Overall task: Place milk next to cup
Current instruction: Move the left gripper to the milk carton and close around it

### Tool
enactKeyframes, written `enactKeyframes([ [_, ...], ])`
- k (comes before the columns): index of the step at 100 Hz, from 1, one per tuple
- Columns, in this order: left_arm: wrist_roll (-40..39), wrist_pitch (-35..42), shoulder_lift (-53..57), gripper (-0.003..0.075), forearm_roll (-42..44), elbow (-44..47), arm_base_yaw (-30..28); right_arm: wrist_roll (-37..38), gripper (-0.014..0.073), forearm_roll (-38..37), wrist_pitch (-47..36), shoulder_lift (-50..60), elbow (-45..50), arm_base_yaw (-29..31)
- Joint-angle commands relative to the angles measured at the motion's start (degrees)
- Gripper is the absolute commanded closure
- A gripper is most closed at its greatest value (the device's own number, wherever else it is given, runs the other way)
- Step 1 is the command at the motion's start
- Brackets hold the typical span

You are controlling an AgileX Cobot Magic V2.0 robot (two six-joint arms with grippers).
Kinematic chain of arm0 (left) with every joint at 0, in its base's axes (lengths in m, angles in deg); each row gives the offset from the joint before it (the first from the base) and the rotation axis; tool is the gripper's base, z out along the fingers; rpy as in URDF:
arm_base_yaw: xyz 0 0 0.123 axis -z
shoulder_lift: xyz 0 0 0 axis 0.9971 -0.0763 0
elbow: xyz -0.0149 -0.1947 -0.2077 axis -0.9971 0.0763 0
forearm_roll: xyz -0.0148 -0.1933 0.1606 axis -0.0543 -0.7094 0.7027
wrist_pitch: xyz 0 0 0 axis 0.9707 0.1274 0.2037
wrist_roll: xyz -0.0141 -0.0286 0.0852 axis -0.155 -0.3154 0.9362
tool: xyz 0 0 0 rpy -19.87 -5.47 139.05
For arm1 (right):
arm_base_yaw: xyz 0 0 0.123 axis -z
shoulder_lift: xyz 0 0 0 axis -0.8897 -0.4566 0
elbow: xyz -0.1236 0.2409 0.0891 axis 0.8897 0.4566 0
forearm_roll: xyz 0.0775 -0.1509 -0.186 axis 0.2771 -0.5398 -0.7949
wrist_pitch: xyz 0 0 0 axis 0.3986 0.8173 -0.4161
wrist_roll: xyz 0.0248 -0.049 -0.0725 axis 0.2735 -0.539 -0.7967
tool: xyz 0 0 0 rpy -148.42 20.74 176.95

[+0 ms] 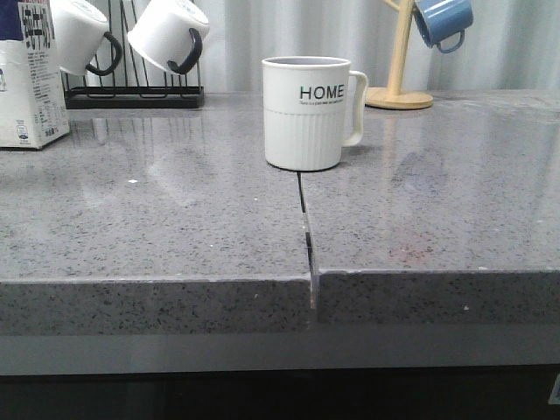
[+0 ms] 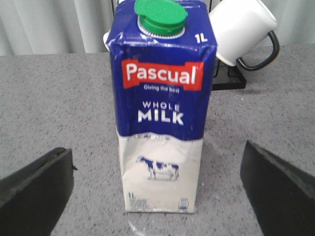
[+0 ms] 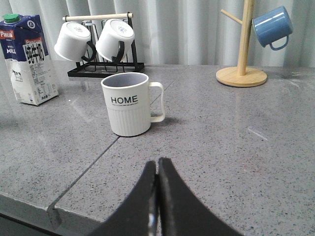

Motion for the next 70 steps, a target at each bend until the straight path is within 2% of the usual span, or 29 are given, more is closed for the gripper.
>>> enactKeyframes([
  [1, -0.56, 5.08, -1.46, 0.0073, -0.02, -3.86, 0.70, -0.14, 0.0662, 0.26, -4.56, -0.40, -1.55, 0.07],
  [43, -0.56, 11.40, -8.25, 0.0073, -0.02, -6.37, 0.83, -0.14, 0.0662, 0.26, -4.56, -0.40, -1.55, 0.07],
  [70, -0.65, 12.53, -12.14, 0.0073, 0.06, -9.81, 0.83, -0.14, 0.0662, 0.26, -4.56, -0.40, -1.55, 0.07],
])
